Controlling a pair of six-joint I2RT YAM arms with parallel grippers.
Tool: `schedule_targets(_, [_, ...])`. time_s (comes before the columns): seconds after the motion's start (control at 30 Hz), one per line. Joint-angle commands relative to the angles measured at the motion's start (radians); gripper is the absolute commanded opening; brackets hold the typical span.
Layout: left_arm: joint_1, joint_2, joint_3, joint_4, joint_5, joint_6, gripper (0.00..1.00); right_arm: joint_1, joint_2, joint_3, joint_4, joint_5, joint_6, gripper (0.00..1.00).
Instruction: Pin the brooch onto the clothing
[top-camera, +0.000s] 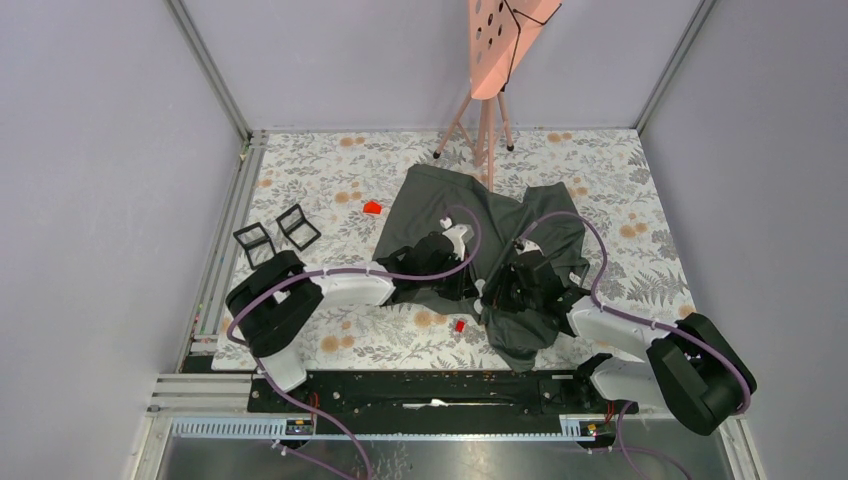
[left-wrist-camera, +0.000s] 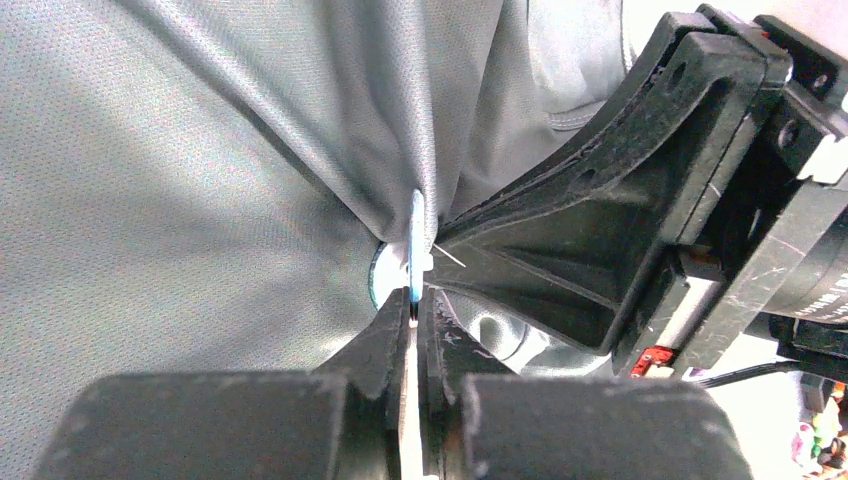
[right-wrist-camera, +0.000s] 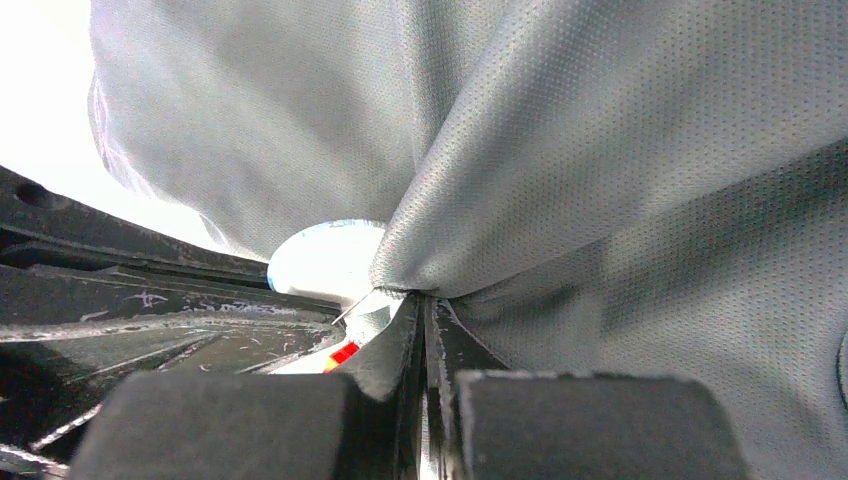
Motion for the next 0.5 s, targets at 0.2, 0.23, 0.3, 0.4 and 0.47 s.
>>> schedule_targets(0.2, [0.088, -0.010, -0.021, 0.198, 0.240, -0.052, 0.00, 0.006, -0.194, 0.035, -0.145, 0.042, -0.092, 0.31])
schedule_targets(0.23, [0.098, -0.006, -0.023, 0.195, 0.260, -0.046, 0.00, 0.005, -0.229, 0.044, -0.203, 0.057, -0.114, 0.36])
schedule_targets(0.3, [0.118, 0.000, -0.021, 0.195, 0.305, -0.033, 0.00, -0.009, -0.294, 0.054, -0.281, 0.071, -0.160, 0.43])
schedule_targets(0.4, [0.141, 0.006, -0.019, 0.204, 0.379, -0.011, 0.00, -0.059, -0.367, 0.031, -0.307, 0.015, -0.230, 0.52])
schedule_targets(0.47, [0.149, 0.008, -0.012, 0.186, 0.416, 0.018, 0.00, -0.097, -0.383, 0.012, -0.290, -0.054, -0.260, 0.56])
